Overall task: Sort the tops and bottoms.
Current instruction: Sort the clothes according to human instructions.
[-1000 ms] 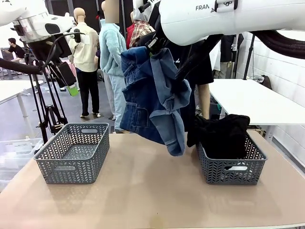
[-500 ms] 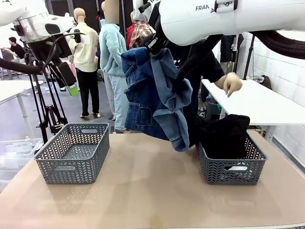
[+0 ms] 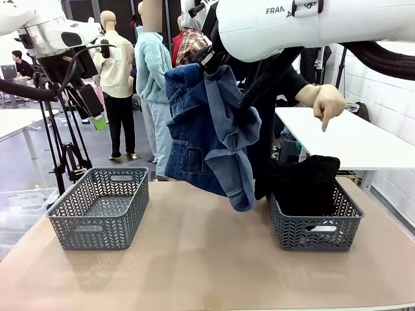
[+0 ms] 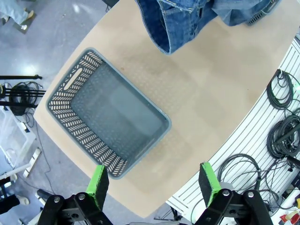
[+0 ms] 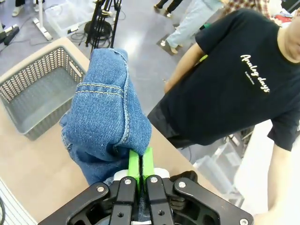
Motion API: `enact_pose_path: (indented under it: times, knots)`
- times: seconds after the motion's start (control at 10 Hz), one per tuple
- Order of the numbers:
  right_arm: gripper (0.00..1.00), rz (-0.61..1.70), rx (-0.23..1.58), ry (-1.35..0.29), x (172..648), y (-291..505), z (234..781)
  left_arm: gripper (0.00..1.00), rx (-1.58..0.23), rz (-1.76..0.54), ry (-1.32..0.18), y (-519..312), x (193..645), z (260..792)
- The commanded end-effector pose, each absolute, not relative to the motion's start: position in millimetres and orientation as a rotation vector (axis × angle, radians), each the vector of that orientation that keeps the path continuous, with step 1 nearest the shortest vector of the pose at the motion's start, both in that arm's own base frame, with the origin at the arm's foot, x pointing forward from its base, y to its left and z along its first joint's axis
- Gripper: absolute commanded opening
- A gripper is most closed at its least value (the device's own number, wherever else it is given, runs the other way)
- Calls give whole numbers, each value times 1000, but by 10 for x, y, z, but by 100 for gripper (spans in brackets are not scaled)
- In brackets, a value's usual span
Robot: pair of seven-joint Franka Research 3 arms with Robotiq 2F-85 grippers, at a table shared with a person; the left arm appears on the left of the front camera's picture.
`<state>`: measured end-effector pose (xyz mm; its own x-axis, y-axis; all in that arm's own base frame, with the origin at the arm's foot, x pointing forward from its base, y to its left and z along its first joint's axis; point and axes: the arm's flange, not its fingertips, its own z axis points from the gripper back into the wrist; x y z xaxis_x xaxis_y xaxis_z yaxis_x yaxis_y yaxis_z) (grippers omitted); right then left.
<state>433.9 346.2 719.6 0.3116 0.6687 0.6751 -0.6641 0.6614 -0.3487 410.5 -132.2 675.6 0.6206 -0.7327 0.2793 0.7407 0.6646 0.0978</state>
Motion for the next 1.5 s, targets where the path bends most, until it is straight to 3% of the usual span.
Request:
enact_pose_path:
  times: [0.0, 0.8, 1.2, 1.4]
  knots:
    - [0, 865, -3, -906, 4312, 3426, 7232, 100, -29, -850, -299, -1313, 4097, 6784]
    - [0, 879, -6, -894, 4339, 3462, 7197, 100, -29, -850, -299, -1313, 4097, 6784]
    - [0, 794, -44, -1034, 4100, 2895, 8121, 100, -29, -850, -299, -1313, 4097, 6784]
    - [0, 689, -90, -1079, 4040, 2492, 8266, 100, -29, -850, -299, -1313, 4097, 6784]
